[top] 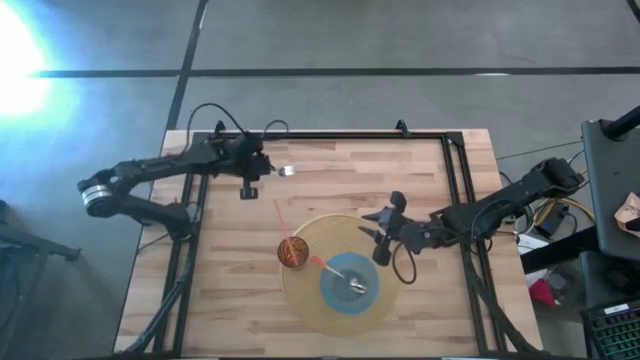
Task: Pick & Place Utensil
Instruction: Put the silver fork to the right of the orange spoon in the blue bowl on the brown mat
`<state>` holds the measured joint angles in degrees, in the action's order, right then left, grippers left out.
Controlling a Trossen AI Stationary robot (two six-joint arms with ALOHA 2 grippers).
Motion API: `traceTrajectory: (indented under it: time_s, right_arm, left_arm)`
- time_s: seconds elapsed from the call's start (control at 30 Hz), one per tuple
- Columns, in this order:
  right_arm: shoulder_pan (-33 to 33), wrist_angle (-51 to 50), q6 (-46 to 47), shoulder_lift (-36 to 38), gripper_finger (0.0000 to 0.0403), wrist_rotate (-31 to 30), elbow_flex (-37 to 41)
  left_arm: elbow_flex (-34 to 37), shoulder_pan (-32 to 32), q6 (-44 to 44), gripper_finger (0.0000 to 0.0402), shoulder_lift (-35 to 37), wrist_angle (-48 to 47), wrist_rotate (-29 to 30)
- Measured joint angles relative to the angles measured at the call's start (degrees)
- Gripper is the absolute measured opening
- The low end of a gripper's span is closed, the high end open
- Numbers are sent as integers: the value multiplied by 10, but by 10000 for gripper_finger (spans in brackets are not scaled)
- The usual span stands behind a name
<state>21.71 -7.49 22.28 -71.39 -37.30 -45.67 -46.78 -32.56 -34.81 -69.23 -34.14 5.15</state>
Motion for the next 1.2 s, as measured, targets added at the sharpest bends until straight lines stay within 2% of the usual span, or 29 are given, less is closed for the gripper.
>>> traceTrajectory:
  time_s: [0.3,0.43,0.73,0.97,1.2]
  right_arm:
    - [-5,-1,2,54,148,-3,0]
    - [-13,-1,2,84,145,-4,0]
    - [-31,-15,2,136,146,-4,0]
    - [-38,-28,45,161,146,0,0]
    - [-58,-70,73,174,144,33,0]
  left_arm:
    - [-29,1,13,5,56,-9,35]
    - [-48,1,16,7,61,-8,56]
    - [-101,20,12,7,64,-4,56]
    - [-164,52,10,5,60,-5,55]
    - [-234,117,3,4,29,-5,55]
